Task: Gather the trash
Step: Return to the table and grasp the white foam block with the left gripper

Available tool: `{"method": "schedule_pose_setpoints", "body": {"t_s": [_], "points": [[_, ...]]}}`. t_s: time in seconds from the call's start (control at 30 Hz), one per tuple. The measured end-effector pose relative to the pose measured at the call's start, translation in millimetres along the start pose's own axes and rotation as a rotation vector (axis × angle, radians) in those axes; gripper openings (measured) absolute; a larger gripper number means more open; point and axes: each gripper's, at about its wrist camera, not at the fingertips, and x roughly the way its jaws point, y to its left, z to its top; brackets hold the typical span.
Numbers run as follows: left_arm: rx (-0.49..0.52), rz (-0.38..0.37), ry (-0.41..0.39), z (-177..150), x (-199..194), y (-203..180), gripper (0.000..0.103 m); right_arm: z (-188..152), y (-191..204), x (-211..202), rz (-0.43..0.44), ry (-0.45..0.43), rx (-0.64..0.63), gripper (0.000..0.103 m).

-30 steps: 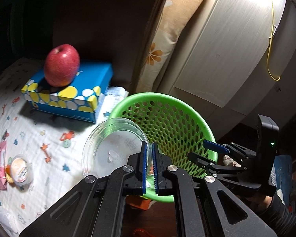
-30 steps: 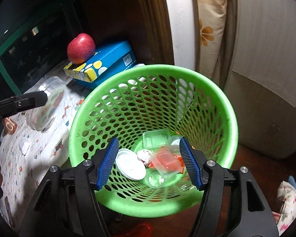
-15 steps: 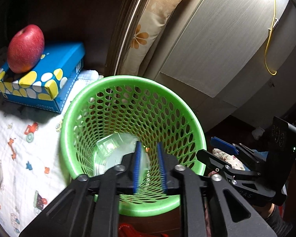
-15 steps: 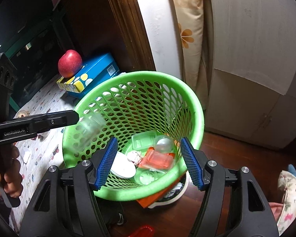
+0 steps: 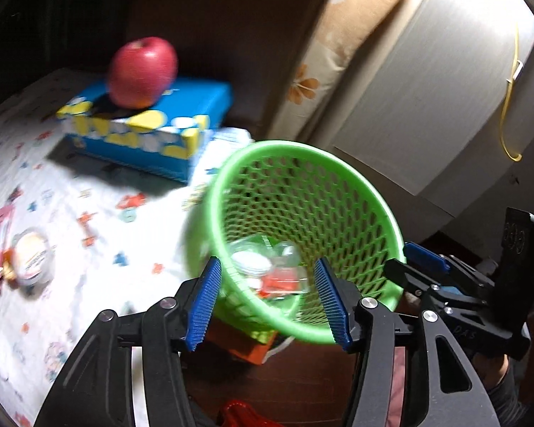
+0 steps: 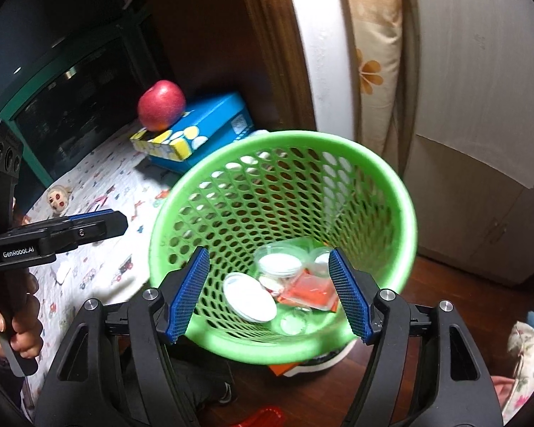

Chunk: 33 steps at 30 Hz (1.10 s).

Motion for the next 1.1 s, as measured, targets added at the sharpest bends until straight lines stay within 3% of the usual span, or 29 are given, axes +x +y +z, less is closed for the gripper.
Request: {"method": "schedule_pose_setpoints", "body": {"t_s": [0.27, 0.57, 0.77, 0.97, 1.1], "points": [[-0.158, 0.159, -0.051, -23, -45, 77, 0.058, 6, 55, 18, 0.072, 0.022, -0.083, 0.072], [-0.27, 0.314, -0.093, -59, -90, 159, 0.065, 9, 114, 40, 0.144, 0.053, -0.166, 0.073], [-0.309, 0.423, -0.083, -84, -105, 207, 0.08, 6, 149, 54, 0.182, 0.076, -0.214, 0.076], [-0.325, 0.486, -0.037, -105, -106, 245, 0.085, 6, 177, 66, 0.209, 0.097, -0.251, 0.079], [-0.329, 0.49, -0.013, -114, -102, 259, 0.086, 5, 194, 75, 0.224, 0.108, -0.277, 0.08]]}}
